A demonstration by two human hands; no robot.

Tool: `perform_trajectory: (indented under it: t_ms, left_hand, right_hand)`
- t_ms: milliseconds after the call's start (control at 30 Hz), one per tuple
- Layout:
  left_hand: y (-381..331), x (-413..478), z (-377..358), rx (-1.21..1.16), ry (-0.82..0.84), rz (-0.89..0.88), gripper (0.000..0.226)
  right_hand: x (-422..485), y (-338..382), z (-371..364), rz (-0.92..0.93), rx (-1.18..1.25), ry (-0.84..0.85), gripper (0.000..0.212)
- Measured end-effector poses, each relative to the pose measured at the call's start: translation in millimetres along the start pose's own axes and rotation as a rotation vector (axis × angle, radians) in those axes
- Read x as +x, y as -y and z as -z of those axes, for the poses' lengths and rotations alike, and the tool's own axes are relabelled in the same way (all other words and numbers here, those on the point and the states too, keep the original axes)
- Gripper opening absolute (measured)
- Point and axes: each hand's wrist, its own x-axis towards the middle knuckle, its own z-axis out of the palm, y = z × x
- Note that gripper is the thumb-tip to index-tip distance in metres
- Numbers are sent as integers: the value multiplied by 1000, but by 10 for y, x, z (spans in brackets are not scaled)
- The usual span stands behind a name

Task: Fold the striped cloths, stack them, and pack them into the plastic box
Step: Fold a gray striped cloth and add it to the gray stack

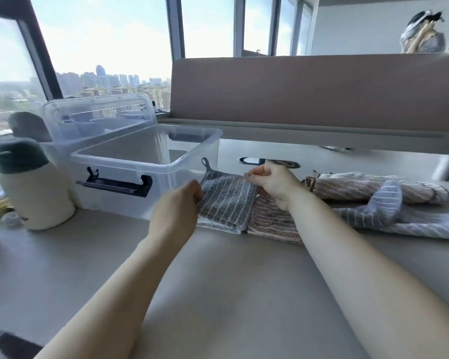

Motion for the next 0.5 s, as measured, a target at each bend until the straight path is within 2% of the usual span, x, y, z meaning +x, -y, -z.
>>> perform_trajectory:
  t_ms: [67, 167, 300, 433, 500]
  left_hand:
    - [-11, -12, -36, 95, 23, -32, 18]
    - [-44, 25, -61, 190, 36, -90, 20]
    - [-116, 49, -59, 404, 84, -129, 32]
    - [-145, 18, -85, 618, 129, -123, 42]
    - [-188, 7, -82, 633, 104, -124, 51]
  right_hand:
    - [42, -50, -15, -25, -25, 23, 11]
    - [108, -126, -46, 15, -152, -47, 23]
    - [158, -210, -112, 56, -281, -98, 26]
    - [169, -280, -167, 93, -585, -64, 22]
    - [136, -262, -175, 114, -723, -91, 20]
